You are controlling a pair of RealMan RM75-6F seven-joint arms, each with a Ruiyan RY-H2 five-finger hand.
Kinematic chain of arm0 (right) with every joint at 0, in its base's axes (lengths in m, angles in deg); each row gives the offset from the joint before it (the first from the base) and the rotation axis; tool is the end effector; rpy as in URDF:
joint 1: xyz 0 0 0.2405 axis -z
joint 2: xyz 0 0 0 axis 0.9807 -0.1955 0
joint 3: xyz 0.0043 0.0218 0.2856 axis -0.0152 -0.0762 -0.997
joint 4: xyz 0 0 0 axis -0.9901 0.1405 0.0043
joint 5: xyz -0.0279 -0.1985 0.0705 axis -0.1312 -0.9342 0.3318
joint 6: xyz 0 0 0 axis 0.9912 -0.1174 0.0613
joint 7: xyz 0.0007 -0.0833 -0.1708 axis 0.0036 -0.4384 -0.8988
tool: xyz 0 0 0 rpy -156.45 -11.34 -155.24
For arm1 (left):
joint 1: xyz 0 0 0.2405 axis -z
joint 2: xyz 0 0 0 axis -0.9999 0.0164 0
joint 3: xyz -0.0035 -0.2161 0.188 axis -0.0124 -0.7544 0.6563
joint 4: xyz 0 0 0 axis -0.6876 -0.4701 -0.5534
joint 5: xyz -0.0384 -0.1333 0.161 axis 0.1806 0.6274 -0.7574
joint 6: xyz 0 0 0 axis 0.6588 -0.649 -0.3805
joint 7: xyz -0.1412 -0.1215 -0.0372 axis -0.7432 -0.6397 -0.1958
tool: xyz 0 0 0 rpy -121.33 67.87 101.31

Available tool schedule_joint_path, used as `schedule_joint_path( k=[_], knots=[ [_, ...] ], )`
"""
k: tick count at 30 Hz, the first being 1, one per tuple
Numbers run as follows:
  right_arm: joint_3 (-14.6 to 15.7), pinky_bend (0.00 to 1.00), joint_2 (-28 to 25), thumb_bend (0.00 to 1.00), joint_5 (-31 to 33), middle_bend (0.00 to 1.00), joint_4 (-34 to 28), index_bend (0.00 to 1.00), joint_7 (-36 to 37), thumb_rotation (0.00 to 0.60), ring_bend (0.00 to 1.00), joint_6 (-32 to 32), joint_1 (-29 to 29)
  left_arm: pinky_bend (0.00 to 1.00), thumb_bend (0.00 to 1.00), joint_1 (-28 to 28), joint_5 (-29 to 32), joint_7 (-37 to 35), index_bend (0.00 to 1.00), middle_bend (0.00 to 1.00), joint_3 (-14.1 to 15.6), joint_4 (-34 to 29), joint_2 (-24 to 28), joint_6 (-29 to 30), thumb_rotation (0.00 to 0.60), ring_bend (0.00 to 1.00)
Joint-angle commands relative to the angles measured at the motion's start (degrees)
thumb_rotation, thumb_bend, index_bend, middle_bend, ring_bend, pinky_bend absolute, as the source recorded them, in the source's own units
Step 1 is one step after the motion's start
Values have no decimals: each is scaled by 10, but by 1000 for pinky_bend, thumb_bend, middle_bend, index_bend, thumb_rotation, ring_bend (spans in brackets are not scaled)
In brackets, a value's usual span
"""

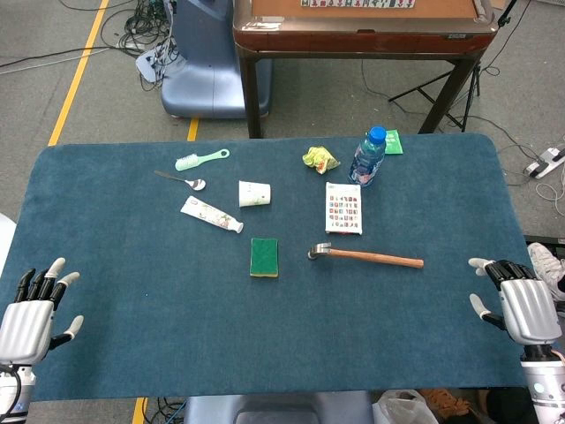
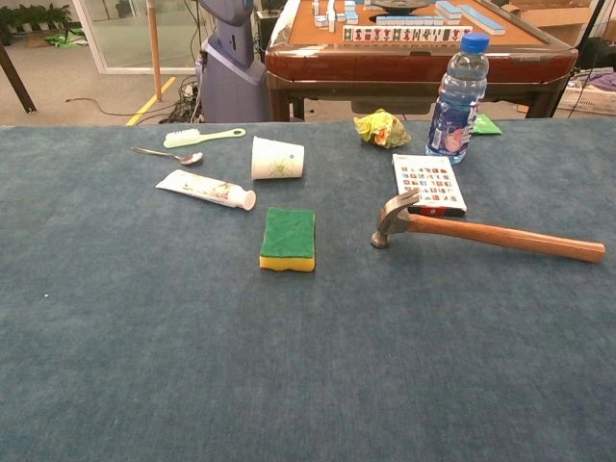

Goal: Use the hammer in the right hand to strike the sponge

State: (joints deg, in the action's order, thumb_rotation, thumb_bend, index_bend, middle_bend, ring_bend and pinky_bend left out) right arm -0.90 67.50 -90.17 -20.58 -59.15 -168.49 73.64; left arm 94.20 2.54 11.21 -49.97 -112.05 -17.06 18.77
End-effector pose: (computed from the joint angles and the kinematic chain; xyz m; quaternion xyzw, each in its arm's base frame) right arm -0.3246 -0.2344 0.1736 0.5996 -0.3720 0.3894 0.5920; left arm -0.3180 0.2286 0.1531 -0.6083 -0.3571 -0.3515 0.6155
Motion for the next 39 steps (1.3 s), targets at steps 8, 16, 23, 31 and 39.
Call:
schedule_joint_path(
  k=[8, 16, 23, 31, 39],
  knots=[
    [0, 343, 0, 290, -3, 404, -3, 324, -5, 600, 286, 12, -8, 12, 243, -2, 0, -1, 203, 65, 1, 1, 1, 1, 600, 90],
    [-12, 340, 1, 296, 19, 403, -12, 324, -12, 600, 267, 65, -41, 12, 243, -8, 2, -7, 203, 65, 4, 4, 1, 6, 600, 90],
    [-37, 336, 21, 352, 55, 405, -4, 333, -34, 600, 264, 159, -109, 12, 243, -10, -2, -10, 203, 65, 7, 5, 2, 6, 600, 90],
    [-55, 333, 76, 352, 98, 413, 36, 361, -50, 600, 247, 259, -187, 12, 243, -11, -5, -9, 203, 65, 8, 3, 1, 7, 600, 90],
    [-67, 330, 142, 296, 128, 372, 100, 361, -53, 600, 221, 318, -247, 12, 243, -11, -4, -4, 203, 65, 9, -1, 2, 4, 600, 90]
  ],
)
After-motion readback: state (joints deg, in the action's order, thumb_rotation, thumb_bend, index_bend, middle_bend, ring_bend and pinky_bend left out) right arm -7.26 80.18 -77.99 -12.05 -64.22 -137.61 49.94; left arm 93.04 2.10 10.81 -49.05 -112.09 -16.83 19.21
